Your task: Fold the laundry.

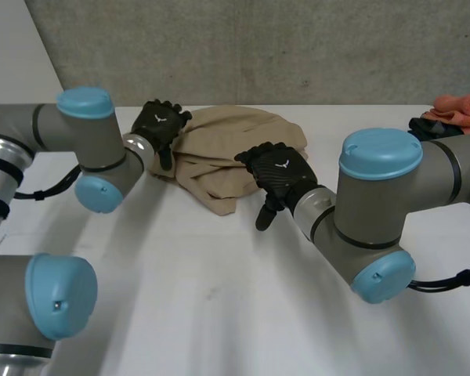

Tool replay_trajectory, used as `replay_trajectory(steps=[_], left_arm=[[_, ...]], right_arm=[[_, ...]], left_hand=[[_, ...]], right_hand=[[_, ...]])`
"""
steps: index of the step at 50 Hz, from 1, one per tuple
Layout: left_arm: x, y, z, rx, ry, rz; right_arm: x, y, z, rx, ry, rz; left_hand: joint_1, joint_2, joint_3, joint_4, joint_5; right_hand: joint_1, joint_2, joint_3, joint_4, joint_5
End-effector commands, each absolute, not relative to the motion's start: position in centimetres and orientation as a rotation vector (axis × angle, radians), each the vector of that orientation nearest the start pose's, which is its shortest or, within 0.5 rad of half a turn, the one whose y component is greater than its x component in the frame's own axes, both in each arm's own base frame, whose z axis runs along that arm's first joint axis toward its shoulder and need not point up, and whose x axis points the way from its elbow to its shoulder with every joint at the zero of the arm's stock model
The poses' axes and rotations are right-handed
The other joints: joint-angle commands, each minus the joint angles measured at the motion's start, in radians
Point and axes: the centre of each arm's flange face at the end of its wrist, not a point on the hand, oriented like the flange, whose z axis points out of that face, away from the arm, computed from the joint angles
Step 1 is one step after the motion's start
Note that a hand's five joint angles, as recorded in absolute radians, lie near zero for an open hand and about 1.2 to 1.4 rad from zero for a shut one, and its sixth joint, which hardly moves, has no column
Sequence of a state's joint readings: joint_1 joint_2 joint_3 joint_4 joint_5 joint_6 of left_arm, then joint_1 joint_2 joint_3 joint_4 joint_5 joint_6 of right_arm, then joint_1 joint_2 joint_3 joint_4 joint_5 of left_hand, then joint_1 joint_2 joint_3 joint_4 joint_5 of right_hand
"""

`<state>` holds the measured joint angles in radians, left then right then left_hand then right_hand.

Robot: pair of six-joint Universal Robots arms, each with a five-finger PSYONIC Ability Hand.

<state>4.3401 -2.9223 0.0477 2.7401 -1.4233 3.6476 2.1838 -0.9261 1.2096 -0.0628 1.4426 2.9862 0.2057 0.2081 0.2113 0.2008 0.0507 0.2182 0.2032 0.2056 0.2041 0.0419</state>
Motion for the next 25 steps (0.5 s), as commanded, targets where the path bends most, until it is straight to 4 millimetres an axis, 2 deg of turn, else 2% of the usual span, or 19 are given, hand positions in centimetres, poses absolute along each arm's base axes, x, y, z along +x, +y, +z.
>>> replay_trajectory(steps=[1, 7, 10, 11, 12, 15, 17, 20, 22, 25], left_arm=[[-33.5, -43.1, 15.2, 1.236, 1.950, -2.055], [-34.0, -42.7, 14.7, 1.293, 1.889, -2.025], [-34.1, -42.6, 14.5, 1.312, 1.865, -2.013], [-34.1, -42.6, 14.5, 1.311, 1.859, -2.010], [-34.0, -42.7, 14.3, 1.311, 1.848, -2.003], [-33.9, -43.1, 14.2, 1.286, 1.818, -2.001], [-33.4, -43.8, 14.3, 1.212, 1.767, -1.993], [-33.1, -44.7, 15.4, 1.098, 1.708, -2.023], [-33.3, -44.6, 16.1, 1.083, 1.697, -2.049], [-33.6, -43.4, 19.5, 1.057, 1.744, -2.094]], right_arm=[[35.8, -26.5, 18.7, -0.941, 1.983, -1.698], [35.7, -26.4, 19.1, -0.945, 1.978, -1.712], [35.7, -26.4, 19.4, -0.952, 1.971, -1.726], [35.7, -26.4, 19.4, -0.954, 1.971, -1.727], [35.7, -26.5, 19.5, -0.958, 1.970, -1.732], [35.7, -26.5, 19.5, -0.962, 1.968, -1.736], [35.7, -26.5, 19.3, -0.970, 1.973, -1.735], [35.7, -26.6, 19.3, -0.982, 1.973, -1.744], [35.6, -26.7, 19.3, -0.984, 1.975, -1.754], [35.3, -27.3, 19.7, -0.982, 1.973, -1.786]], left_hand=[[0.160, 0.158, 0.154, 0.165, 0.141], [0.210, 0.208, 0.205, 0.215, 0.191], [0.374, 0.372, 0.368, 0.379, 0.355], [0.456, 0.454, 0.450, 0.461, 0.437], [0.689, 0.687, 0.684, 0.694, 0.670], [1.157, 1.154, 1.151, 1.162, 1.137], [1.191, 1.188, 1.185, 1.195, 1.171], [1.191, 1.188, 1.185, 1.195, 1.171], [1.191, 1.188, 1.185, 1.195, 1.171], [1.191, 1.188, 1.185, 1.195, 1.171]], right_hand=[[-0.044, -0.029, -0.031, -0.030, -0.042], [-0.044, -0.029, -0.031, -0.030, -0.042], [-0.044, -0.029, -0.031, -0.030, -0.042], [-0.044, -0.029, -0.031, -0.030, -0.042], [-0.044, -0.029, -0.031, -0.030, -0.042], [-0.044, -0.029, -0.031, -0.030, -0.042], [-0.044, -0.029, -0.031, -0.030, -0.042], [-0.044, -0.029, -0.031, -0.030, -0.042], [-0.044, -0.029, -0.031, -0.030, -0.042], [-0.044, -0.029, -0.031, -0.030, -0.042]])
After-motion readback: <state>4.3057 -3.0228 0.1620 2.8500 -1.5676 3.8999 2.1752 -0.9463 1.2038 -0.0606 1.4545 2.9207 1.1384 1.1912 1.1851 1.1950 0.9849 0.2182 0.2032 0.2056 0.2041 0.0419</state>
